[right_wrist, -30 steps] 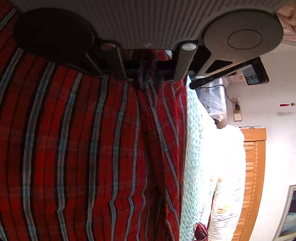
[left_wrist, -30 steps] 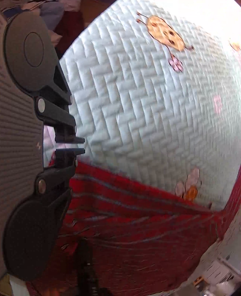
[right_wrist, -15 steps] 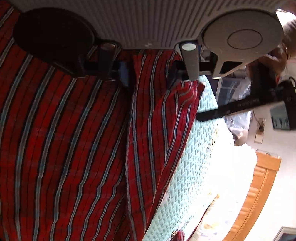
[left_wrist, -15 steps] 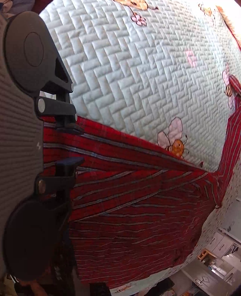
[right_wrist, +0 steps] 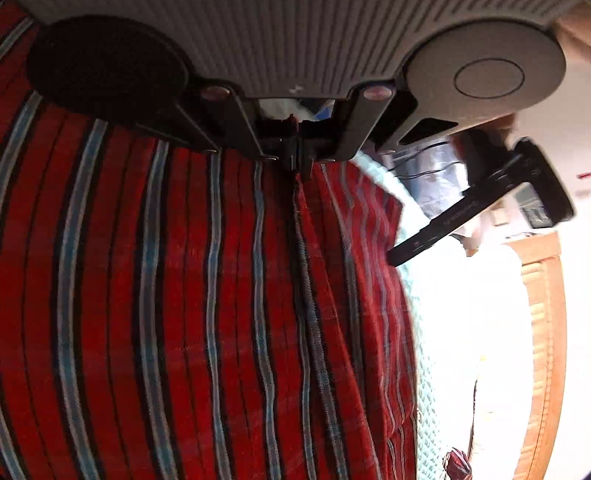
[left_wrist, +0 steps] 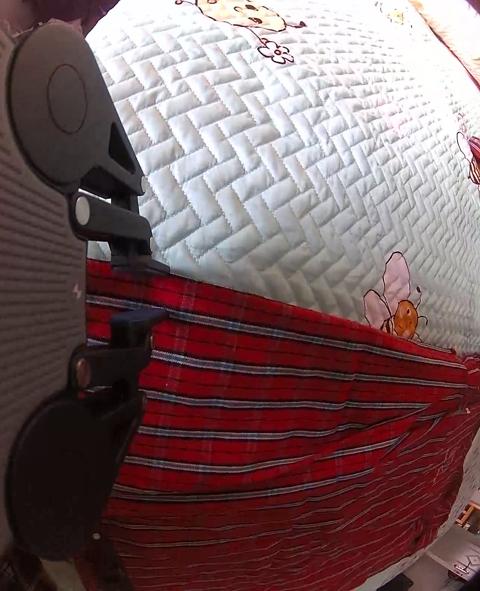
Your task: Fold clothes
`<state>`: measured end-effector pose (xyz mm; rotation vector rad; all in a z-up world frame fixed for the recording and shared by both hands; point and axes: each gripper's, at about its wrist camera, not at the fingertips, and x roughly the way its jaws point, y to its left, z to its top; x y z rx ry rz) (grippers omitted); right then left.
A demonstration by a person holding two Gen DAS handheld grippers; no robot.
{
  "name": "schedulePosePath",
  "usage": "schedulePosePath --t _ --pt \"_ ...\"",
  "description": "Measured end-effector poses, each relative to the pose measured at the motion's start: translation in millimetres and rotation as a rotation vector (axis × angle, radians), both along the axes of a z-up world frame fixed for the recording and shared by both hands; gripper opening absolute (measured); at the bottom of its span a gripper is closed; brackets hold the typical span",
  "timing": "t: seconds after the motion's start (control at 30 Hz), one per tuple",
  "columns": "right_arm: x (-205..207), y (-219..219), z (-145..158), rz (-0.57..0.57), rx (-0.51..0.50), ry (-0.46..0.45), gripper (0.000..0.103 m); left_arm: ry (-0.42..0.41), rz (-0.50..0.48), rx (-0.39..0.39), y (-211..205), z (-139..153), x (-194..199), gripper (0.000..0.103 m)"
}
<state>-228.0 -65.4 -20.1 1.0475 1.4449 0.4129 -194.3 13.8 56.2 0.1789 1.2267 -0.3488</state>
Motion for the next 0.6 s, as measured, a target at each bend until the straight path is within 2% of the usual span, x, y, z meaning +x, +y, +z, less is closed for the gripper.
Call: schedulePosePath --t 0.13,0.23,0.37,0.43,0.47,0.53,0.6 --pt "8 0 9 0.027 -0.019 -0.047 0.000 0.004 0.029 0.004 3 3 2 0.023" --pt "4 -24 17 0.040 -0.040 -0.101 0.000 -0.007 0.015 0.022 -2 6 0 0.023" --pt "1 -31 3 0.071 -0.051 -0.065 0.001 -0.026 0.008 0.050 -7 11 -4 0.023" --pt "8 -38 8 0.085 -0.037 -0.085 0.011 -0.039 0.023 0.072 -8 17 -4 0.023" --pt "13 -42 13 0.090 -0.042 -0.110 0.020 -0.056 0.028 0.074 -9 22 -2 0.023" --pt "27 -60 26 0.069 -0.063 -0.169 0.022 -0.094 0.038 0.073 -11 33 3 0.023" --pt "49 -87 38 0.009 -0.106 -0.228 0.022 -0.137 0.038 0.013 -17 46 14 0.026"
